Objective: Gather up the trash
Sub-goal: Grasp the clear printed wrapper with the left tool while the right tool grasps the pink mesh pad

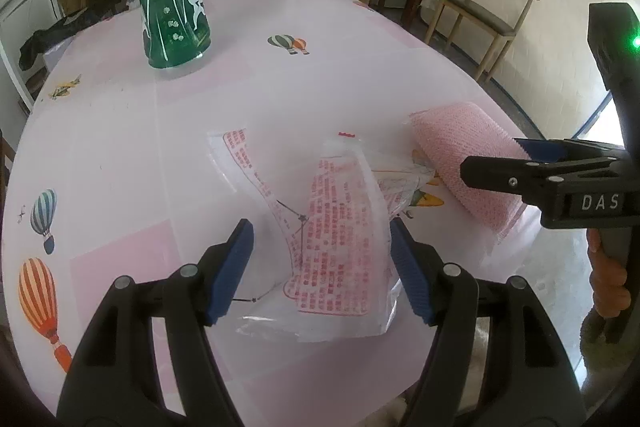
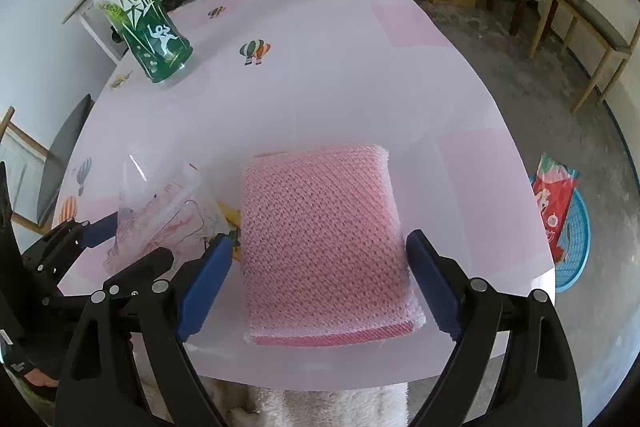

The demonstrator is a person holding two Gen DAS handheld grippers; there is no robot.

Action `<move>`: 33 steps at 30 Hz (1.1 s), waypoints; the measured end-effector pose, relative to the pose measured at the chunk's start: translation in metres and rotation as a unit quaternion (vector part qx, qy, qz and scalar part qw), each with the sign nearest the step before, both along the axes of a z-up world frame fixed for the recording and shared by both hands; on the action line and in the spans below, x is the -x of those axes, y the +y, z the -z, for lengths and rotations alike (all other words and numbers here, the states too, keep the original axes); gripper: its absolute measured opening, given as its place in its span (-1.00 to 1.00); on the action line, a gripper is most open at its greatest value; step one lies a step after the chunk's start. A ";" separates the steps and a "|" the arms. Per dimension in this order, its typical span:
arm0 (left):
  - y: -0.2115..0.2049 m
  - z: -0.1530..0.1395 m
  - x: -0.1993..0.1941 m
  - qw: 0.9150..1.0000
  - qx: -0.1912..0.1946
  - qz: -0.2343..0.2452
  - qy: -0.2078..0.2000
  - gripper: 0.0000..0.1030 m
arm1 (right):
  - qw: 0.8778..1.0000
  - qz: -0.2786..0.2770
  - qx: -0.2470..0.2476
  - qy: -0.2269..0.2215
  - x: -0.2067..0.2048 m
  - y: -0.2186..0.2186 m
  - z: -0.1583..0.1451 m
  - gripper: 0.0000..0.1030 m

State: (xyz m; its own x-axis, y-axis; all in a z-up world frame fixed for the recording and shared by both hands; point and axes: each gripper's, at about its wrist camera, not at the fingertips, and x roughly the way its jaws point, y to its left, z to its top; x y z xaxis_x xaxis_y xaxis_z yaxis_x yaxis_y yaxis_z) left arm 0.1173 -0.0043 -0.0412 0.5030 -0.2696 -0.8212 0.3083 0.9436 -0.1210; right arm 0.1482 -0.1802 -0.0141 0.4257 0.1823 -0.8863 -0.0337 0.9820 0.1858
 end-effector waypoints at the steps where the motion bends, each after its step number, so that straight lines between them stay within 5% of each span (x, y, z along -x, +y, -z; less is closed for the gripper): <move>1: -0.001 0.001 0.000 1.000 -0.003 0.000 0.000 0.27 | 1.000 0.001 -0.002 0.001 0.000 -0.001 0.001 0.67; 14: -0.003 0.001 -0.005 1.000 0.002 0.006 0.005 0.27 | 1.000 0.010 -0.018 0.009 0.002 -0.006 0.010 0.67; 19: 0.009 -0.005 -0.005 0.998 0.063 0.018 0.015 0.63 | 1.000 0.010 -0.022 0.009 0.001 -0.005 0.010 0.67; 33: -0.009 0.002 -0.017 0.999 0.015 0.034 0.019 0.64 | 0.999 0.010 -0.032 0.005 0.000 -0.004 0.012 0.76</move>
